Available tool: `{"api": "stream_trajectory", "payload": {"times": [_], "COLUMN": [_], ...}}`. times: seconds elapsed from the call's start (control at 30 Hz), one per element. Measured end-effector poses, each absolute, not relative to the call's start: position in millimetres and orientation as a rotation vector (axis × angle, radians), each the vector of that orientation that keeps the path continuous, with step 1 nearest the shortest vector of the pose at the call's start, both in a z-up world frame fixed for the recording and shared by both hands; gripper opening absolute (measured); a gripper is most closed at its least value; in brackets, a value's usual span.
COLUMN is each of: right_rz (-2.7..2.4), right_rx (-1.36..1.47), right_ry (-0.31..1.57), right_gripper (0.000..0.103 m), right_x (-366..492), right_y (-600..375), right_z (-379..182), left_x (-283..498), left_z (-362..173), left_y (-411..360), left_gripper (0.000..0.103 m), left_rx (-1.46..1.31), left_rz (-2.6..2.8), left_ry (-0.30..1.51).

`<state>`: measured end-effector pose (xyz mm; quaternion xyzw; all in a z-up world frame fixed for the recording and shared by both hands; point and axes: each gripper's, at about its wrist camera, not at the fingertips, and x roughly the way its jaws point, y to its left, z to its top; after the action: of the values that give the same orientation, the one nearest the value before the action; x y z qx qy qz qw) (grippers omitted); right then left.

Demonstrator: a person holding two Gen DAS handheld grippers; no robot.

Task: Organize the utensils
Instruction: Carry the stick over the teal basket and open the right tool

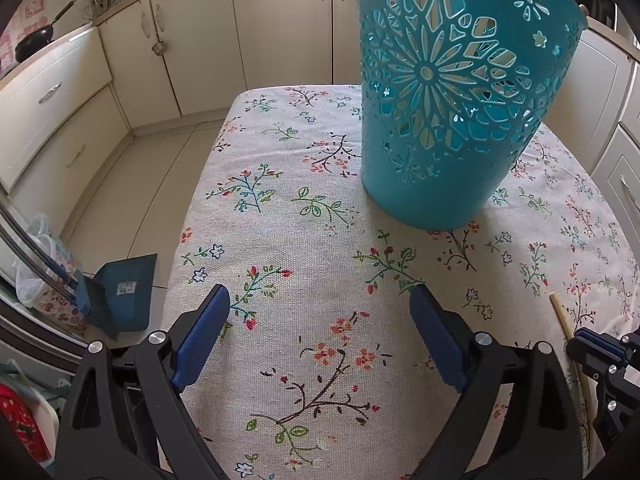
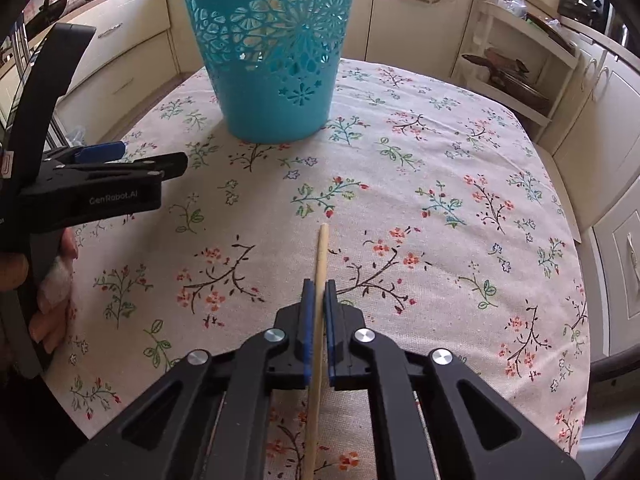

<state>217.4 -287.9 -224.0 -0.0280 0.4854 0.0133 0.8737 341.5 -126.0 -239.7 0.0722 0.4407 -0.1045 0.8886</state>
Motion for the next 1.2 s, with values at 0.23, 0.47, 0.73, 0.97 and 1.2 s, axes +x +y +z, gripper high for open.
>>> {"api": "stream_trajectory", "payload": {"times": [0.23, 0.47, 0.73, 0.97, 1.2], "right_rz": [0.03, 0.166, 0.278, 0.294, 0.191], "right_rx": [-0.015, 0.273, 0.412, 0.448, 0.451], "right_ry": [0.997, 0.926, 0.669, 0.477, 0.296], "right_gripper": [0.006, 0.006, 0.006, 0.006, 0.006], "right_x": [215.0, 204.4, 210.4, 236.2, 289.2], "right_y": [-289.8, -306.4, -311.7, -304.9, -291.5], "right_z": [-225.0, -200.4, -106.0, -48.3, -15.4], "left_x": [340.5, 342.4, 342.0, 342.1, 342.3], "left_z": [-240.6, -242.1, -242.7, -242.6, -242.8], "left_y": [-127.2, -127.6, -128.7, -128.3, -128.2], "left_gripper": [0.088, 0.089, 0.089, 0.089, 0.089], "left_rx": [0.156, 0.157, 0.162, 0.162, 0.155], "left_rz": [-0.217, -0.22, -0.22, -0.22, -0.222], "left_ry": [0.921, 0.928, 0.929, 0.929, 0.928]}}
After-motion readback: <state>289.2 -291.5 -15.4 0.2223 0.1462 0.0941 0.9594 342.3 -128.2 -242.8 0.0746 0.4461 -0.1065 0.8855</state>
